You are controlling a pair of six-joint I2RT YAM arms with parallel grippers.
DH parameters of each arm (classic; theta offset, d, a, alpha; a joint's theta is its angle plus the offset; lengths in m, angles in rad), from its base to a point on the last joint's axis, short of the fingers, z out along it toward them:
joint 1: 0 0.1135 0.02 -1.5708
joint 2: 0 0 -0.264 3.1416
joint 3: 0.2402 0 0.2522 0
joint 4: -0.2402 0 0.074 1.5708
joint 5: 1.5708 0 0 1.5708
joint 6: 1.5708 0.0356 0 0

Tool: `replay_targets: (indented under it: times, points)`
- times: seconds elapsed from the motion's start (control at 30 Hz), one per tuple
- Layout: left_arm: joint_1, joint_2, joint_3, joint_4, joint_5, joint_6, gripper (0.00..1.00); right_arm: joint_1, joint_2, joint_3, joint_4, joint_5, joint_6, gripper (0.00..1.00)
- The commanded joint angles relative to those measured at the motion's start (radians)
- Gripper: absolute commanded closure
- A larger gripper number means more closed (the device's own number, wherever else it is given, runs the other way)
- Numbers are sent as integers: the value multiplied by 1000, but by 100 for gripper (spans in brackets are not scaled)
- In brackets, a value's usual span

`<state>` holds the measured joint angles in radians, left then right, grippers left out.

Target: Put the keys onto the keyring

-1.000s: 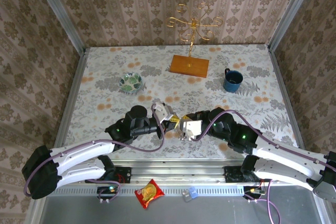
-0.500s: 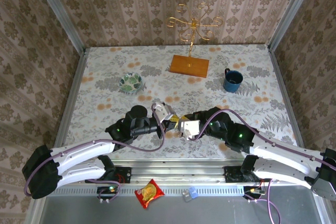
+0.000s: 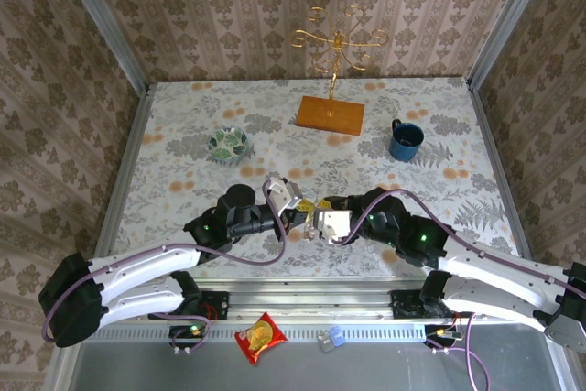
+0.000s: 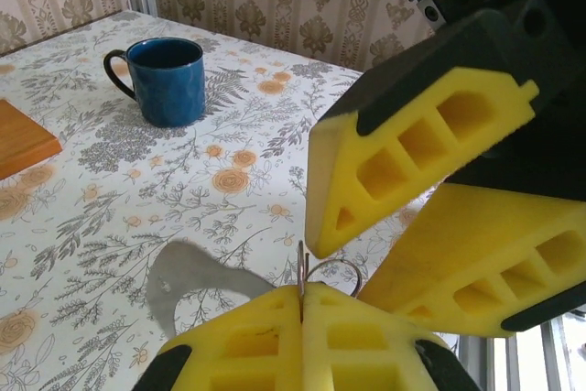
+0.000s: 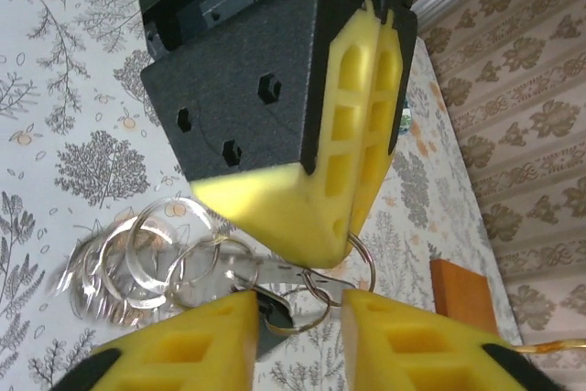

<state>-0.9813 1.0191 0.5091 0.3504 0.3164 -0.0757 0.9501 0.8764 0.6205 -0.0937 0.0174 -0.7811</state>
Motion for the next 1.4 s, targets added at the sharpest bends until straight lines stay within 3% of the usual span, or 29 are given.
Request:
replay_targets:
  times: [0.0, 0.17, 0.3, 0.63, 1.03, 1.37]
  points:
    - [-4, -20, -8, 78, 22, 12, 100, -21, -70, -2, -19, -17, 95, 64]
    - [-3, -4, -34, 128, 46, 69, 100, -153, -161, -42, -15, -194, 272, 62]
    - [-3, 16, -55, 168, 67, 111, 100, -254, -148, -65, 37, -342, 393, 66]
    - [-2, 22, -107, 272, 85, 127, 100, -258, -12, -23, 7, -384, 368, 75]
    - [-3, 34, -110, 288, 99, 129, 100, -252, 41, -6, 19, -444, 352, 72]
    - [-2, 48, -106, 299, 115, 126, 100, -252, 47, -15, 73, -483, 374, 75]
